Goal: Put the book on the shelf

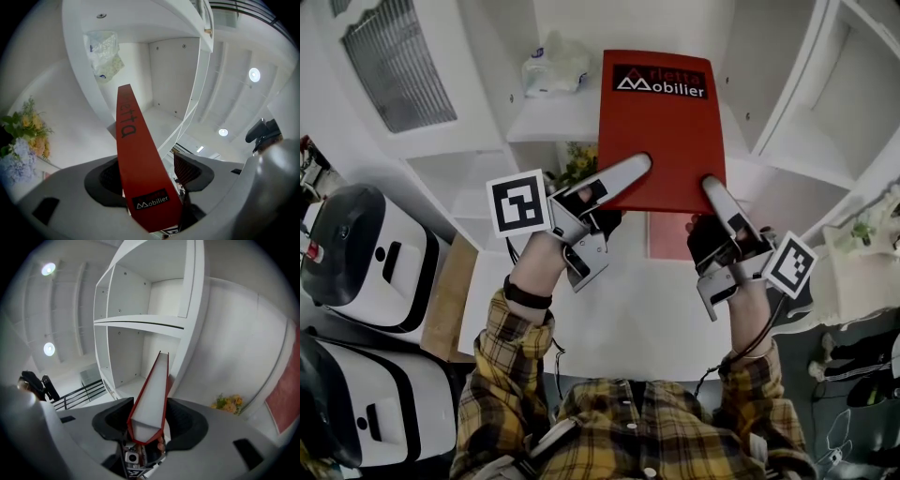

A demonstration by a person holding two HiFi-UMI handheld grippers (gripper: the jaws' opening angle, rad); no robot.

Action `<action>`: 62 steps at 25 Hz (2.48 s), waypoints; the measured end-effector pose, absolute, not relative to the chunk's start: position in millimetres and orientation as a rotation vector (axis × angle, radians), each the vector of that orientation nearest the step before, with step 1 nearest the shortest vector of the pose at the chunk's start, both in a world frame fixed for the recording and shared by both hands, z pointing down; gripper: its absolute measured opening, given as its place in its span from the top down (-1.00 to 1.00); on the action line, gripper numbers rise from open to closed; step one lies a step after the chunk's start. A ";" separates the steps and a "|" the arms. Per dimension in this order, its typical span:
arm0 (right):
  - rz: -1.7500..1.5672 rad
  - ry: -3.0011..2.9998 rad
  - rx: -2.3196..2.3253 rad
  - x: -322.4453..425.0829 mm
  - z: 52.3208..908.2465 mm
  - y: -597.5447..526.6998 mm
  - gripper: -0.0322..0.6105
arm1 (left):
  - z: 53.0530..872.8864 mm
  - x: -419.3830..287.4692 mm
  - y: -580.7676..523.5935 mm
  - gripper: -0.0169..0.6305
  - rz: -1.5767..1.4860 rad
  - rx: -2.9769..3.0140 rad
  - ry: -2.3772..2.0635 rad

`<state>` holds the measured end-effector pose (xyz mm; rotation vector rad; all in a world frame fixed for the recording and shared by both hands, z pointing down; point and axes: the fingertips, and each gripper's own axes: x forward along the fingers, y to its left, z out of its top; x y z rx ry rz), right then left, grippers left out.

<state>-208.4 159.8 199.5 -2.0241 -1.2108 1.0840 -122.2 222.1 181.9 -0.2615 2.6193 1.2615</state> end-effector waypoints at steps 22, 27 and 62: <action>1.315 -1.189 -1.815 -226.0 197.2 167.6 0.33 | 217.0 -102.1 177.5 -0.15 0.697 -0.173 3.099; 1.257 -1.196 -1.873 -221.5 194.8 168.6 0.30 | 214.8 -101.1 186.2 0.09 0.711 -0.115 3.062; 0.970 -1.192 -2.151 -194.0 190.5 218.8 0.57 | 190.7 -119.7 254.2 0.52 0.790 0.106 2.827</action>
